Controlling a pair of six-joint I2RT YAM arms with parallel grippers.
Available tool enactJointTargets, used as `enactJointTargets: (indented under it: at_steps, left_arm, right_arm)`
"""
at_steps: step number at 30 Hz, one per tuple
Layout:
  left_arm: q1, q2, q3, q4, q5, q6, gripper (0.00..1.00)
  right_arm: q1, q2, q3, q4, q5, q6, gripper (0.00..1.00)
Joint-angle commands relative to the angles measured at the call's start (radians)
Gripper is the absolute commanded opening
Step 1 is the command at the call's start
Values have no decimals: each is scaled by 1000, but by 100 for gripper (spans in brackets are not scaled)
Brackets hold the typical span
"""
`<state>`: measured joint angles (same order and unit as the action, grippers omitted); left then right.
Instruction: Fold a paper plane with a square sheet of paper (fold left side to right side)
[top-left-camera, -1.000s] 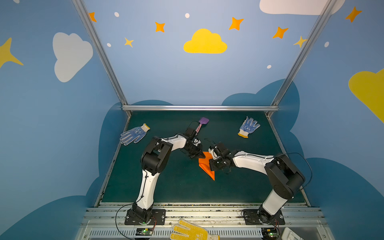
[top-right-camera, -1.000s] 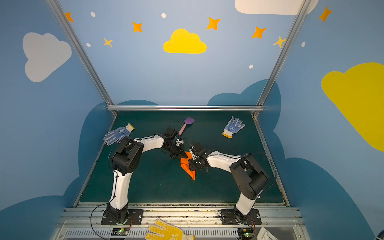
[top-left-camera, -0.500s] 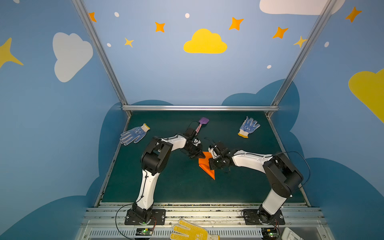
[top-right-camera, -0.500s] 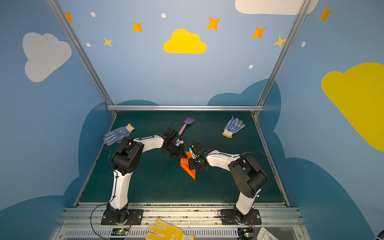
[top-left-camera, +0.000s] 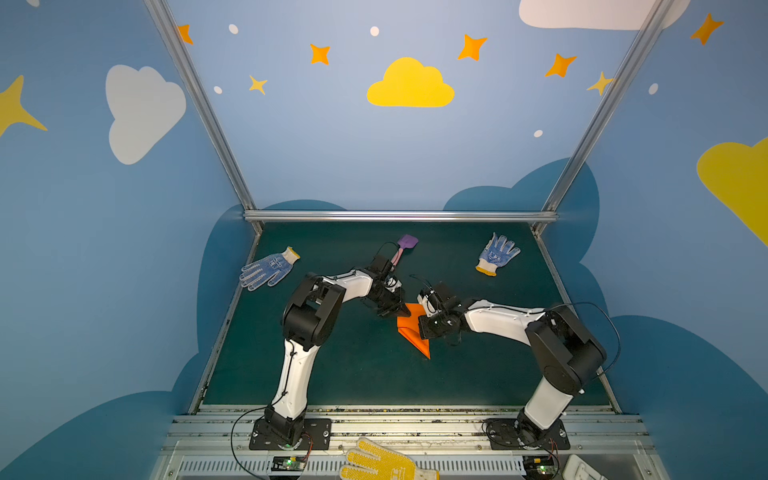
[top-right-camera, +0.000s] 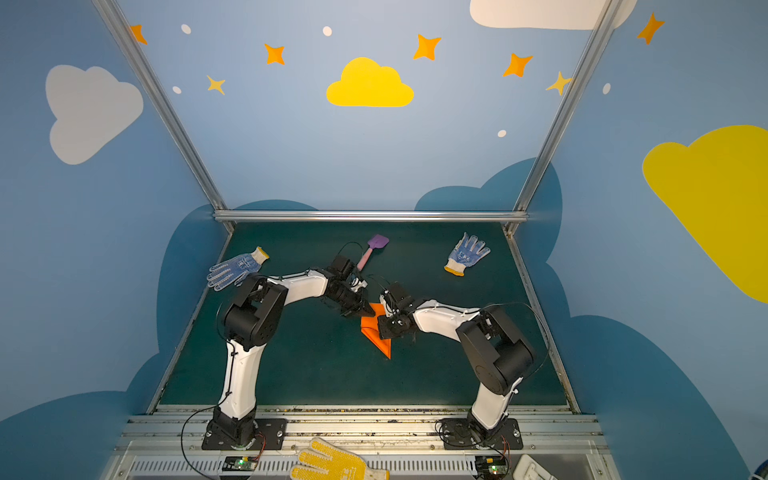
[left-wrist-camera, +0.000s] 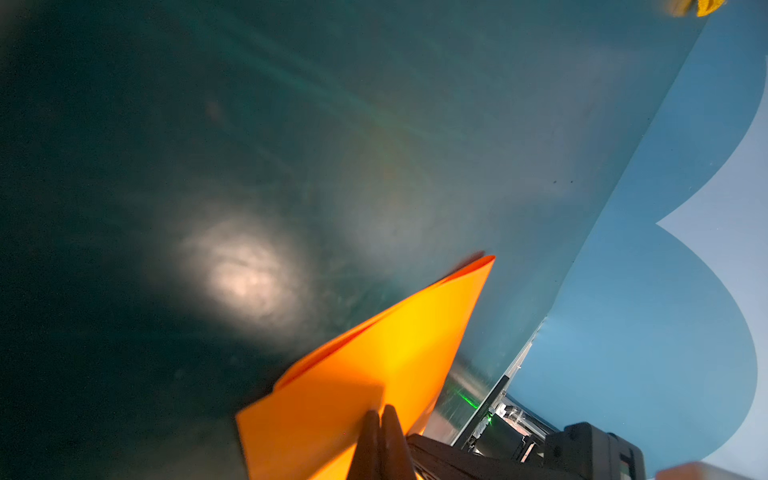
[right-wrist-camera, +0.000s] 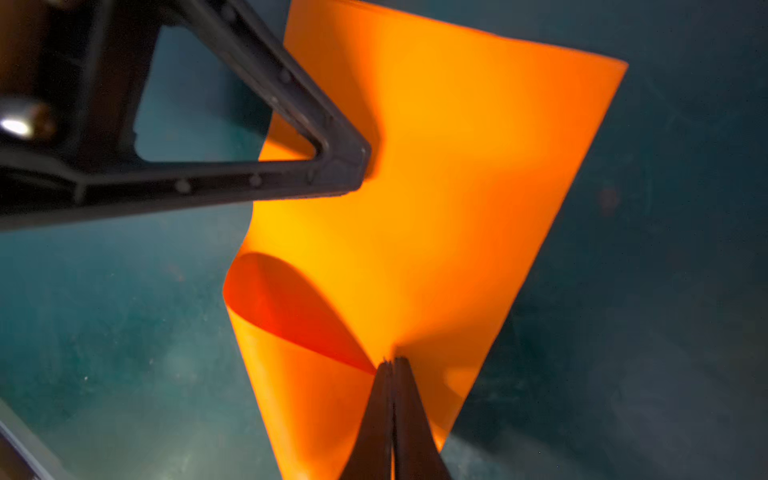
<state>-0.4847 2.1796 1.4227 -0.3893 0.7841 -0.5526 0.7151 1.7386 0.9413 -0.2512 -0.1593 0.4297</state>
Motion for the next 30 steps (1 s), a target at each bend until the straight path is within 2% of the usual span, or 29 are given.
enactJointTargets:
  at_steps: [1, 18, 25, 30]
  left_arm:
    - [-17, 40, -39, -46, -51, 26, 5]
    - [-13, 15, -22, -34, -45, 19, 5]
    - [13, -161, -103, 68, -52, -8, 11]
    - [10, -314, -262, 163, -53, -45, 7]
  right_arm:
    - [-4, -16, -28, 5, -11, 14, 0]
    - [-8, -9, -59, 13, 0, 25, 0]
    - [-9, -7, -69, 11, 4, 24, 0]
    - [-9, -13, -82, 10, 6, 24, 0]
